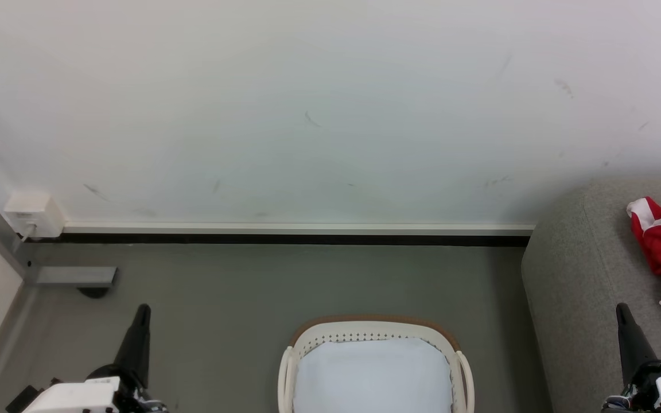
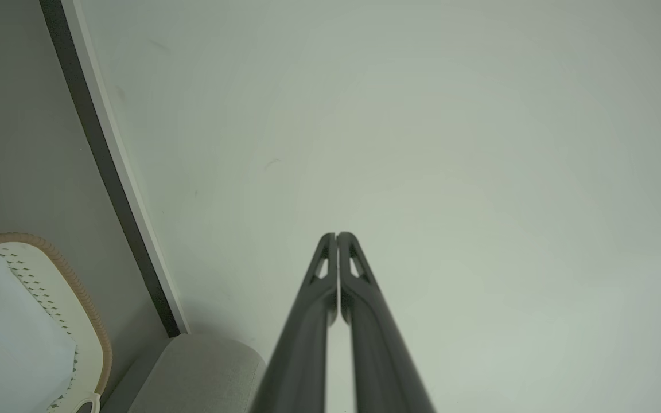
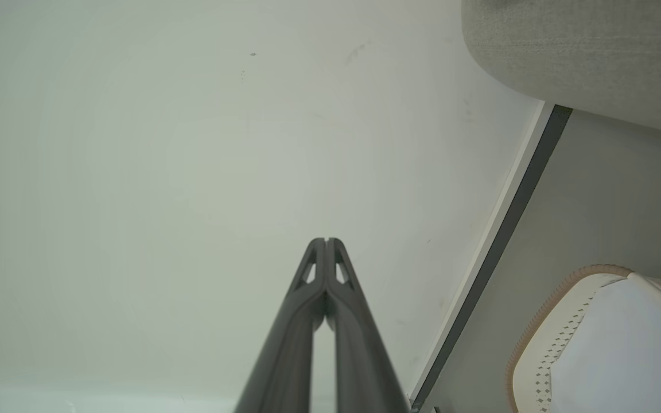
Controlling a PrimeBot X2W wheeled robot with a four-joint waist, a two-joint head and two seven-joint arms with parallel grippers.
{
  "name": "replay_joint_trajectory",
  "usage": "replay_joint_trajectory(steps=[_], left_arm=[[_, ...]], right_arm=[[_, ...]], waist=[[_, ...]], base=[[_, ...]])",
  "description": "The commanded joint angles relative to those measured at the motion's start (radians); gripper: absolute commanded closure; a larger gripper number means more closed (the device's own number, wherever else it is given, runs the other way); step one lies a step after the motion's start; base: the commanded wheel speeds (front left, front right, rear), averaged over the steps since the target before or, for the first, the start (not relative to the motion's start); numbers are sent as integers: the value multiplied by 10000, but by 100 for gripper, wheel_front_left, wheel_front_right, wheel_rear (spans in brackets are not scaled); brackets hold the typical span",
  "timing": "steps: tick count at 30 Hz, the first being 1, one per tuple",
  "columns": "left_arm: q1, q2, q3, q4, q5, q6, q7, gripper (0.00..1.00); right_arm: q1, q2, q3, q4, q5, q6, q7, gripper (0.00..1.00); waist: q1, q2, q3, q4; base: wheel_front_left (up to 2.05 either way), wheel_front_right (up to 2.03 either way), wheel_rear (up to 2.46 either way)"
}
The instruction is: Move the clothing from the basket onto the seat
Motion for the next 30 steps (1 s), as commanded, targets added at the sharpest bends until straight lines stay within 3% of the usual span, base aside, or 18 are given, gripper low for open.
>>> replay_joint_trajectory(steps=[1,30], left_arm=[[-70,74,22,-38,-134,-24,51,100],[-70,72,23,-38,-134,-24,51,100]], right_arm=[[-124,16,-29,-50,79,-21,9,100],[-123,41,-63,-46,32,-21,46,100]], waist=[[0,0,0,-1],[0,0,0,-1]], base=[[0,0,0],[0,0,0]])
